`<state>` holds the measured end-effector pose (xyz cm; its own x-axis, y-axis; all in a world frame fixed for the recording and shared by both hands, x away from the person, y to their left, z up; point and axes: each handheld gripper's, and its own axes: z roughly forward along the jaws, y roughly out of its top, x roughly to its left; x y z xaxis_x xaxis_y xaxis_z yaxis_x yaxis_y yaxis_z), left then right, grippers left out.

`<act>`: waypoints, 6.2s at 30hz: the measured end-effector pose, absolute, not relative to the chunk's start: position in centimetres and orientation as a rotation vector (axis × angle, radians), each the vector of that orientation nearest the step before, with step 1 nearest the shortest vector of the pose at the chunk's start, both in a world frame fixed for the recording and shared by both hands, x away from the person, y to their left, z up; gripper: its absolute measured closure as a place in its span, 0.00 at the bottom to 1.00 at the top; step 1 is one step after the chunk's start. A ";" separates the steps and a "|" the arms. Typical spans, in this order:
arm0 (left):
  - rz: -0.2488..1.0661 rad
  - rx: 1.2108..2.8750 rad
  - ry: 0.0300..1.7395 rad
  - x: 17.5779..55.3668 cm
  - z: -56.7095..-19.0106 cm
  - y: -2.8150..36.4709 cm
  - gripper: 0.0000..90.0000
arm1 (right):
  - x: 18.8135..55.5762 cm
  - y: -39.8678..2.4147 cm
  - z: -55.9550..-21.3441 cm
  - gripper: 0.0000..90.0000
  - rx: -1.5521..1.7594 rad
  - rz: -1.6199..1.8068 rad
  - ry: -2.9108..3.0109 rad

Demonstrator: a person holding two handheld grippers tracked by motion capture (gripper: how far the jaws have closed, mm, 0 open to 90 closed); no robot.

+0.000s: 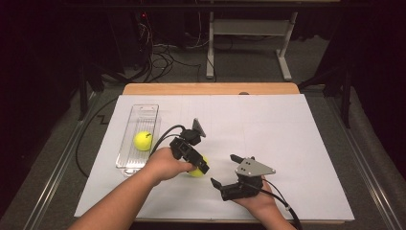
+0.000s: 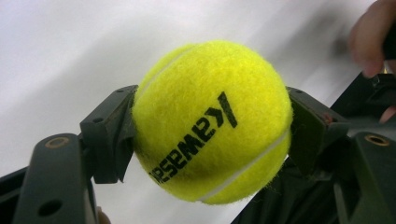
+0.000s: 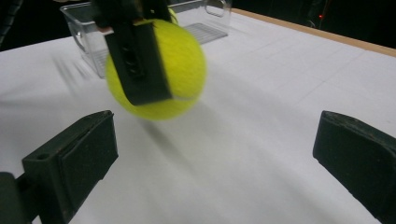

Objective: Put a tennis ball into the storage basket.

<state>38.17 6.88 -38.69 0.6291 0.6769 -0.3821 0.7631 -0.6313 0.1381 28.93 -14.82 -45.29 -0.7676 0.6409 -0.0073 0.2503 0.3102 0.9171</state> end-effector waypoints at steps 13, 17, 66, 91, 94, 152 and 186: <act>-0.426 2.554 1.192 38.1 -39.0 8.4 0.30 | 28.7 -18.1 -45.2 0.00 0.825 1.361 2.190; -0.428 2.558 1.194 38.1 -39.1 8.7 0.30 | 28.8 -19.5 -44.9 0.00 0.871 1.367 2.152; -0.389 2.554 1.332 38.2 -37.2 14.3 0.30 | 28.4 -27.7 -45.1 0.00 1.023 1.341 1.960; -0.371 2.568 1.376 38.8 -34.9 16.0 0.30 | 28.2 -27.4 -45.0 0.00 0.998 1.336 1.960; -0.370 2.562 1.380 38.9 -34.6 16.2 0.30 | 28.2 -27.5 -45.0 0.00 0.997 1.339 1.957; -0.293 2.449 1.625 39.4 -34.1 24.7 0.30 | 28.1 -27.5 -44.9 0.00 0.999 1.351 1.940; -0.256 2.501 1.676 40.0 -37.9 23.4 0.30 | 28.0 -27.3 -44.8 0.00 0.986 1.360 1.935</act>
